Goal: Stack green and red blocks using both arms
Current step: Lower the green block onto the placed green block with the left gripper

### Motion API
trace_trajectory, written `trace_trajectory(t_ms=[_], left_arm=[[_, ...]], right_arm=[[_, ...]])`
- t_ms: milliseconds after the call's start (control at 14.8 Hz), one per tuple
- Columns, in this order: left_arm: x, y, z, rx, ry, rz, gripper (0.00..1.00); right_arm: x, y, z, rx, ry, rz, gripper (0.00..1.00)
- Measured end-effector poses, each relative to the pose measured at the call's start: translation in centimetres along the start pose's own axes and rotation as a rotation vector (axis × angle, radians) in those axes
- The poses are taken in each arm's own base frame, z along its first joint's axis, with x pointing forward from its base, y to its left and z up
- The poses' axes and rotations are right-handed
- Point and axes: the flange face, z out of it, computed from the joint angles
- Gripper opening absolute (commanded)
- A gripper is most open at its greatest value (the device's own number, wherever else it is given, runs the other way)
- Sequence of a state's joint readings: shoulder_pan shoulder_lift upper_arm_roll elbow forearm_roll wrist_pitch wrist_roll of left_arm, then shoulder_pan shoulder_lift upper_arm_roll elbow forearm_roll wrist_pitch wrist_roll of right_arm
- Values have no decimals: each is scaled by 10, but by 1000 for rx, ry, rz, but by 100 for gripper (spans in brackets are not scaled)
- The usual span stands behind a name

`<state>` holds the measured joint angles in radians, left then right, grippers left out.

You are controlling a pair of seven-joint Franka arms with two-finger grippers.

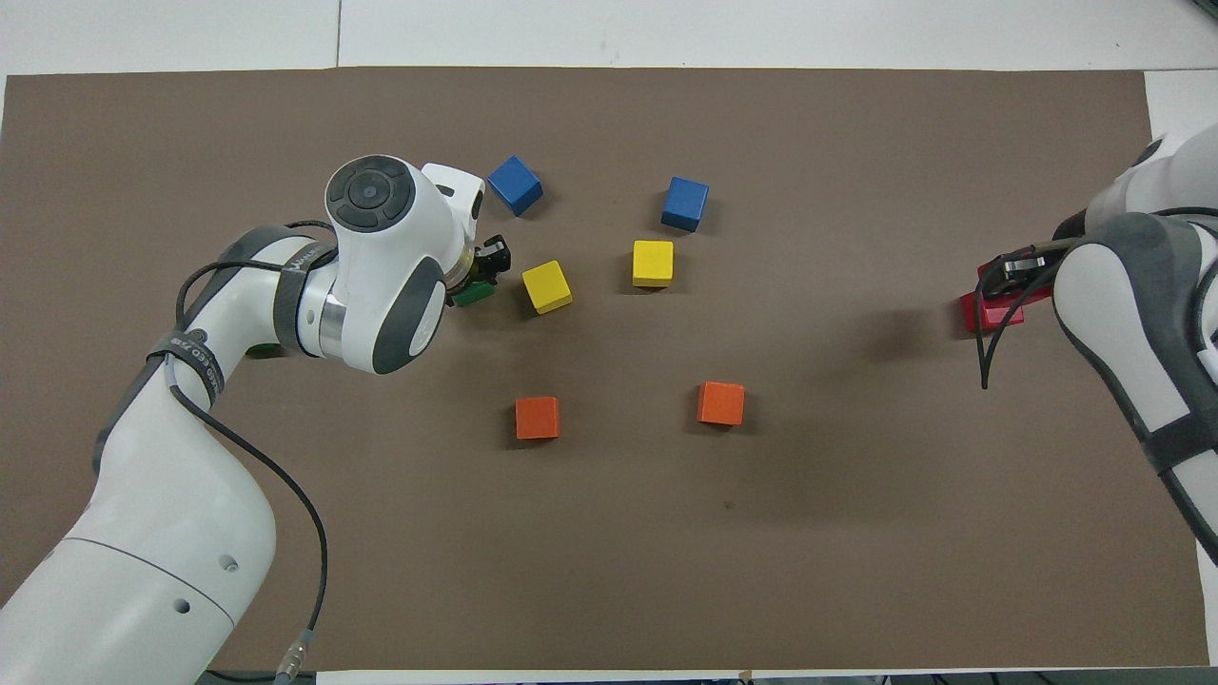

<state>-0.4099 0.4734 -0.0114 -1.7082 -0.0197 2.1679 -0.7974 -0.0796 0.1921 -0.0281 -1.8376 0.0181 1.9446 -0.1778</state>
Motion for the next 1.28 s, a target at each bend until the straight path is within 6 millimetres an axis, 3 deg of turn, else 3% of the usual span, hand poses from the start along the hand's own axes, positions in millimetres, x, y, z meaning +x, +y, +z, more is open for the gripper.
trace_trajectory(t_ms=[135, 269, 471, 606, 1077, 1279], left_arm=[[7, 0, -24, 18, -15, -8, 0], [17, -17, -56, 30, -22, 16, 0], [40, -90, -109, 51, -63, 157, 0], [55, -146, -130, 45, -81, 272, 0], [95, -264, -115, 17, -112, 478, 0], [101, -280, -102, 10, -75, 478, 0]], right_arm=[[-6, 10, 11, -3, 21, -4, 0], [-9, 16, 20, -5, 35, -1, 0], [-11, 18, 29, -6, 38, 3, 0], [-9, 18, 35, -8, 49, 3, 0], [-6, 29, 50, -12, 59, 1, 0], [-7, 35, 54, -10, 54, 4, 0]])
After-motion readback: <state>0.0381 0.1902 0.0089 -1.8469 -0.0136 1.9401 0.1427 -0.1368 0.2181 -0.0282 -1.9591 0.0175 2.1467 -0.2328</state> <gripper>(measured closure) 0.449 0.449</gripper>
